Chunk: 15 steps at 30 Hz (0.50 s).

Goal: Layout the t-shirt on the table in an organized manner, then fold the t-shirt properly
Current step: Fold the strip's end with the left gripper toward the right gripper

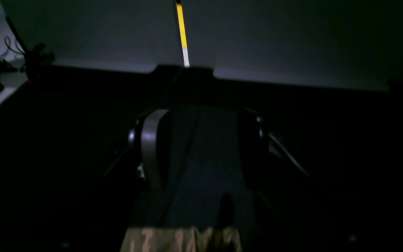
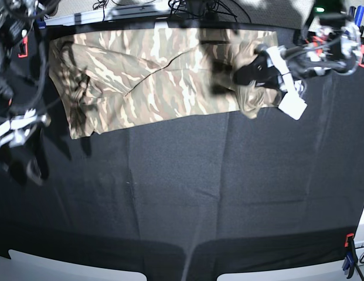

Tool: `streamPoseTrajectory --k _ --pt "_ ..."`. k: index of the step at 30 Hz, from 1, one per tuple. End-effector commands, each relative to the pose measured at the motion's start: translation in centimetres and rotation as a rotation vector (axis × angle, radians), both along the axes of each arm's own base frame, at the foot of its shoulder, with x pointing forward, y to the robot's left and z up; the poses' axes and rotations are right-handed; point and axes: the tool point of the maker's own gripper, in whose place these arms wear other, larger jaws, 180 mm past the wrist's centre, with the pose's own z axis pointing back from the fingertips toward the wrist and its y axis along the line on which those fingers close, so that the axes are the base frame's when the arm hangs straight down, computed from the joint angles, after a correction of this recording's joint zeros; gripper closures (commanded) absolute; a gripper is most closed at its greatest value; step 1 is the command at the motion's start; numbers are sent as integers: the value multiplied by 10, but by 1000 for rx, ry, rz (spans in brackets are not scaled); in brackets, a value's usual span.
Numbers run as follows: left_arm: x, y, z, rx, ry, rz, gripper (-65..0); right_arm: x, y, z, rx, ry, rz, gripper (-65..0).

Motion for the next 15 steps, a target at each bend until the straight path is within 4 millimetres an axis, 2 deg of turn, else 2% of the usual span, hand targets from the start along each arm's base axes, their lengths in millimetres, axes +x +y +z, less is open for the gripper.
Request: streamPoseTrajectory --k 1,5,9,15 --pt "6 -3 12 -30 -44 9 0 1 3 18 -2 -65 15 -299" --pt "8 -17 11 -46 -48 24 0 4 2 25 -3 -87 15 -299" --pt "9 -39 2 12 -75 -7 0 5 2 26 -4 -89 15 -299" --pt "-5 -74 -7 44 -39 -102 0 5 2 26 -4 -89 14 -299"
